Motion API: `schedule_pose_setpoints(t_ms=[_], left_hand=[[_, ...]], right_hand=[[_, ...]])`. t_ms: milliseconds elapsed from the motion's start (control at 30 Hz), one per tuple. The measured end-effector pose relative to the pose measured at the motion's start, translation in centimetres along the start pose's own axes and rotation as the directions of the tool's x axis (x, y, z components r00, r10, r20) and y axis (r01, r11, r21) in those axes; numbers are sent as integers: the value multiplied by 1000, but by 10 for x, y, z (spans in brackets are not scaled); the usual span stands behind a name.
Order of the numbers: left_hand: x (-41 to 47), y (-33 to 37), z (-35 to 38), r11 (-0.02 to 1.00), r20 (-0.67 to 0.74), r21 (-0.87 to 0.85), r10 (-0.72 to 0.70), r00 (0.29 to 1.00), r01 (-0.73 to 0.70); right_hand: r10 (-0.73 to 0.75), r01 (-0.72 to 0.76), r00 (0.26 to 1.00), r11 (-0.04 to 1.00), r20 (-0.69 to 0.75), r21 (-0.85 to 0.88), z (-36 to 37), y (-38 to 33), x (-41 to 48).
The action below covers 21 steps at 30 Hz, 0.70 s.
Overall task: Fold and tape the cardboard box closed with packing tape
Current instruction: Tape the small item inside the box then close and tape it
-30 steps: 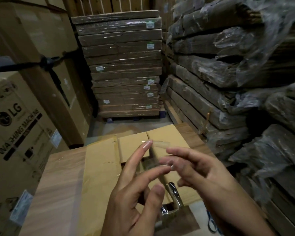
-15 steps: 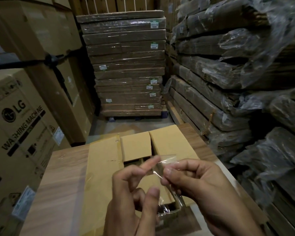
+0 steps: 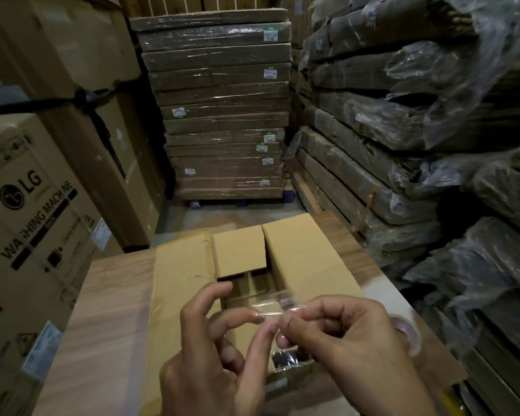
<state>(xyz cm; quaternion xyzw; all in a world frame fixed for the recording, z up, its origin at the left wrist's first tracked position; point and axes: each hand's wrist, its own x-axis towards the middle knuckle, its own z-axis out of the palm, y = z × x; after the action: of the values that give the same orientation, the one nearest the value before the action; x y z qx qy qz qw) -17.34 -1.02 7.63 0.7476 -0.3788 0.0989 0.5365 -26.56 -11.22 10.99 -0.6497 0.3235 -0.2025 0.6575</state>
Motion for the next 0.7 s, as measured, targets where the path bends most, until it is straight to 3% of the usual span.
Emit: schedule_pose_setpoints(t_ms=[133, 267, 400, 700], left_hand=[[10, -8, -11, 993, 113, 9, -117, 987, 117], [20, -10, -16, 942, 352, -176, -212, 912, 287], [26, -3, -13, 966, 486, -163, -96, 869, 198], [14, -16, 14, 996, 513, -58, -24, 858, 62]], right_hand=[[11, -12, 999, 999, -36, -42, -4, 4, -2], [55, -54, 998, 997, 7, -57, -7, 8, -4], [60, -59, 998, 997, 24, -43, -7, 13, -6], [109, -109, 994, 994, 1, 1, -18, 40, -8]])
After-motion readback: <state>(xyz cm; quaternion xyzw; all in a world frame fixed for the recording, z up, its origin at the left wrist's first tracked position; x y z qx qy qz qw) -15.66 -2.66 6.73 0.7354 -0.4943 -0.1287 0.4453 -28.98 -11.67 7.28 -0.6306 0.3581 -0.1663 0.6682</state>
